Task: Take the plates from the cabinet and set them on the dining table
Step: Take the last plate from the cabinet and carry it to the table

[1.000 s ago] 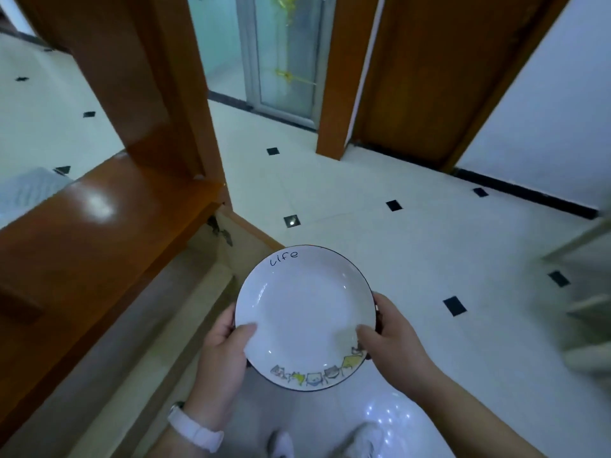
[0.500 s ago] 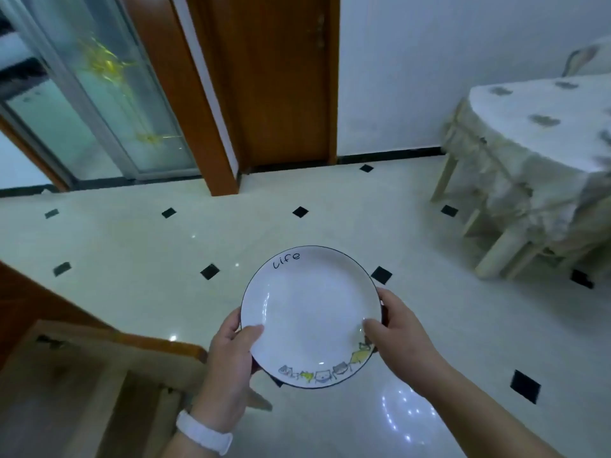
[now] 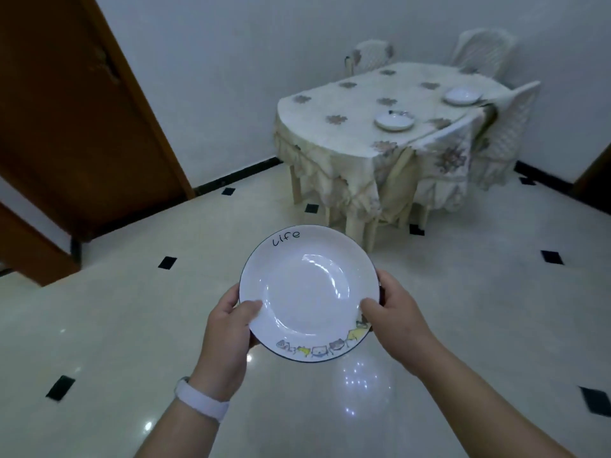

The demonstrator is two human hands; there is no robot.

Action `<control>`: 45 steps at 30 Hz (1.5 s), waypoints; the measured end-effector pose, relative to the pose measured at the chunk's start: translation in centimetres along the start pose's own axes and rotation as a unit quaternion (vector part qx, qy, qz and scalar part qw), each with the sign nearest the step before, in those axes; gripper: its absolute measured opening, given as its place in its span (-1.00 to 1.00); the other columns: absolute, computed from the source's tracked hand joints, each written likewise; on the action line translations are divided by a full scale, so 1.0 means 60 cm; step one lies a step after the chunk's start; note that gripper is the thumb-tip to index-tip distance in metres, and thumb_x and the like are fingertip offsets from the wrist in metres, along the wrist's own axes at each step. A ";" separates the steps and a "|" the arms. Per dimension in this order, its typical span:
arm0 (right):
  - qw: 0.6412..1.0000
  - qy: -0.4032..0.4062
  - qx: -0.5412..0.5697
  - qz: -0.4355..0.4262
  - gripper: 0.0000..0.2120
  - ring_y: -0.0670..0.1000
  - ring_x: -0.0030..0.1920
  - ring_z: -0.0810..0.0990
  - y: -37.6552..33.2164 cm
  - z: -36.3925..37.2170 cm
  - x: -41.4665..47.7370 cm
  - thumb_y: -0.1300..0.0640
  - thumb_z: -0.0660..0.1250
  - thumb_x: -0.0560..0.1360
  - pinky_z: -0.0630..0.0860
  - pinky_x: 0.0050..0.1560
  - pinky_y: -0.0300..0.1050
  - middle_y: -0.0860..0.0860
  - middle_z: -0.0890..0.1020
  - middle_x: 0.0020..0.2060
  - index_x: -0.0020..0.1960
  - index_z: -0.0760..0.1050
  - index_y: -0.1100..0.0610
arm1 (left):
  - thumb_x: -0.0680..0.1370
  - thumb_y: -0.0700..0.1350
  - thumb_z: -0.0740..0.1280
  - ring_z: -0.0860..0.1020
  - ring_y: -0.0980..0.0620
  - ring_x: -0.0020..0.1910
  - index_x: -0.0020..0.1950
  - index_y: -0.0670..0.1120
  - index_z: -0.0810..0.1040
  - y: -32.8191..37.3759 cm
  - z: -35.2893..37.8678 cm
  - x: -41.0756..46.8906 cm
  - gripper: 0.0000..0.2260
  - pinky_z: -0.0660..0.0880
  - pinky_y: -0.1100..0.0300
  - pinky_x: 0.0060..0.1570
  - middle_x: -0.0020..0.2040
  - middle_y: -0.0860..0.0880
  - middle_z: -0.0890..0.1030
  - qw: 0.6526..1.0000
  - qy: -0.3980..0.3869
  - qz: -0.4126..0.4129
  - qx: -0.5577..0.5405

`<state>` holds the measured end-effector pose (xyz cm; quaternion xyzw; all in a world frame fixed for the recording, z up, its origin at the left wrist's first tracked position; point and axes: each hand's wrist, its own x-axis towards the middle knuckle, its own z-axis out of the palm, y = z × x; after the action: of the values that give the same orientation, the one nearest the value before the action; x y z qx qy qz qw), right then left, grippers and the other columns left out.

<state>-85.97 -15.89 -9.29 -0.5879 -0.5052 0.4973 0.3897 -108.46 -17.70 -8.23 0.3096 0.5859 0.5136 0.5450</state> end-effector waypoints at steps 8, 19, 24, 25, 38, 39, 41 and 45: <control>0.991 0.120 0.045 0.039 -0.51 0.21 -0.16 0.61 0.015 -0.153 0.056 0.24 0.20 0.35 0.63 -0.07 0.18 0.03 0.66 -0.16 0.04 0.51 -0.32 | 0.53 -0.32 0.21 0.61 -0.09 -0.21 0.18 -0.06 0.60 0.016 0.190 0.115 -0.68 0.54 0.08 -0.28 -0.01 -0.16 0.69 0.991 -0.119 -0.018 0.053; 0.950 0.294 0.067 0.088 -0.54 -0.11 -0.30 0.58 0.025 -0.296 0.235 0.41 0.17 0.46 0.52 -0.35 -0.27 -0.04 0.67 -0.22 0.16 0.53 -0.05 | 0.55 -0.32 0.22 0.64 -0.04 -0.22 0.19 -0.06 0.59 0.033 0.447 0.360 -0.69 0.57 0.06 -0.30 -0.04 -0.10 0.71 0.960 -0.264 -0.064 0.071; 0.932 0.343 0.067 0.095 -0.58 -0.11 -0.31 0.58 -0.015 -0.341 0.337 0.40 0.17 0.48 0.50 -0.38 -0.30 0.03 0.66 -0.17 0.15 0.51 -0.04 | 0.55 -0.31 0.21 0.64 -0.09 -0.15 0.17 -0.04 0.60 0.088 0.545 0.475 -0.70 0.58 0.04 -0.27 -0.01 -0.12 0.70 0.938 -0.330 -0.070 0.077; 0.928 0.354 0.066 0.093 -0.59 -0.09 -0.30 0.57 -0.021 -0.350 0.356 0.39 0.18 0.48 0.50 -0.38 -0.29 0.06 0.66 -0.17 0.13 0.51 -0.03 | 0.55 -0.31 0.21 0.63 -0.09 -0.16 0.15 -0.04 0.61 0.097 0.566 0.498 -0.70 0.58 0.05 -0.28 -0.01 -0.12 0.70 0.934 -0.342 -0.070 0.079; 0.880 0.456 0.094 0.091 -0.56 -0.05 -0.28 0.55 0.006 -0.504 0.486 0.39 0.18 0.46 0.52 -0.29 -0.25 -0.04 0.67 -0.22 0.07 0.53 -0.11 | 0.54 -0.33 0.22 0.63 -0.07 -0.21 0.14 -0.05 0.61 0.107 0.820 0.625 -0.70 0.56 0.17 -0.38 -0.05 -0.12 0.70 0.890 -0.433 -0.078 0.121; 0.878 0.459 0.102 0.092 -0.56 -0.06 -0.28 0.56 0.015 -0.522 0.495 0.40 0.18 0.46 0.52 -0.29 -0.26 -0.04 0.67 -0.22 0.07 0.53 -0.11 | 0.54 -0.33 0.22 0.63 -0.07 -0.21 0.14 -0.06 0.61 0.102 0.841 0.629 -0.70 0.56 0.16 -0.37 -0.05 -0.12 0.71 0.889 -0.435 -0.078 0.124; 0.876 0.459 0.112 0.094 -0.56 -0.06 -0.28 0.56 0.028 -0.562 0.513 0.39 0.18 0.46 0.52 -0.32 -0.28 -0.02 0.67 -0.21 0.08 0.53 -0.11 | 0.54 -0.33 0.23 0.63 -0.07 -0.22 0.14 -0.06 0.61 0.093 0.888 0.636 -0.71 0.57 0.15 -0.35 -0.06 -0.13 0.70 0.888 -0.435 -0.076 0.127; 0.880 0.452 0.115 0.091 -0.57 0.01 -0.27 0.53 0.054 -0.664 0.545 0.37 0.18 0.45 0.53 -0.28 -0.12 0.11 0.65 -0.16 0.04 0.53 -0.13 | 0.54 -0.33 0.22 0.64 -0.03 -0.23 0.12 -0.04 0.61 0.077 0.998 0.641 -0.70 0.59 0.14 -0.31 -0.09 -0.08 0.71 0.890 -0.428 -0.069 0.141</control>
<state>-46.50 17.36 -10.61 -0.7431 -0.1573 0.2652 0.5939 -60.31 34.90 -8.93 0.5322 0.3816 0.2046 0.7275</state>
